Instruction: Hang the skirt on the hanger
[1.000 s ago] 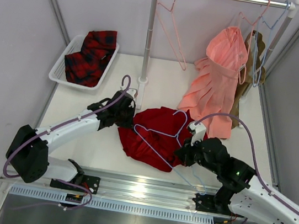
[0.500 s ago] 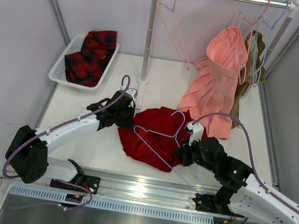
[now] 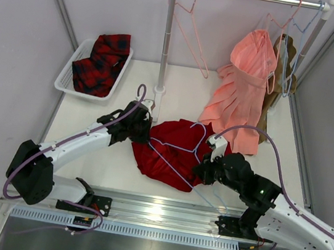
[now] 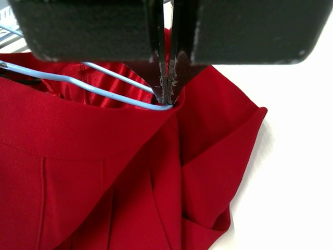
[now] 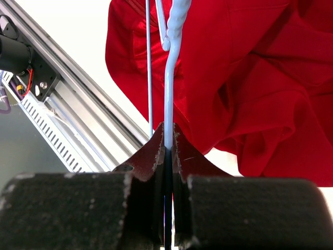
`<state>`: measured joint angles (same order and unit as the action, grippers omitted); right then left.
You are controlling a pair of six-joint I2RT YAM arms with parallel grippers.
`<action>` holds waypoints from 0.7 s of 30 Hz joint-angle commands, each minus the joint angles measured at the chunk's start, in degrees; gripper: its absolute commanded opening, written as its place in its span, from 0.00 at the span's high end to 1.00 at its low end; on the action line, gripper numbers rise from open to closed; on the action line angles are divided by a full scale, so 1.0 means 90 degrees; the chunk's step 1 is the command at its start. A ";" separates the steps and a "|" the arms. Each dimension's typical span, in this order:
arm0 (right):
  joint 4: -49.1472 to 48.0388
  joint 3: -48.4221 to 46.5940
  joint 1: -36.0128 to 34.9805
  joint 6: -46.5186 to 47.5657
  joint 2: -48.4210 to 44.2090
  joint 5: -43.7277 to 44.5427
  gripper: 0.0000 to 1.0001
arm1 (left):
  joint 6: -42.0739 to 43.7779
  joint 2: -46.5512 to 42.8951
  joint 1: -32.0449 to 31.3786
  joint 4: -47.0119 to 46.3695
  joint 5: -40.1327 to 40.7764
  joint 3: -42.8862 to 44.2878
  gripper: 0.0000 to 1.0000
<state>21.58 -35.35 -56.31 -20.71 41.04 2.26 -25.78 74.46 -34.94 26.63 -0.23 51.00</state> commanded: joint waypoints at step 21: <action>-0.0562 0.0129 -0.0042 0.0221 0.0000 -0.0017 1.00 | 0.0471 0.0311 0.0044 0.0058 -0.0345 0.0553 1.00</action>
<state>20.62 -33.58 -56.31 -20.38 40.64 1.26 -23.75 76.51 -34.89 27.33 -0.93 53.30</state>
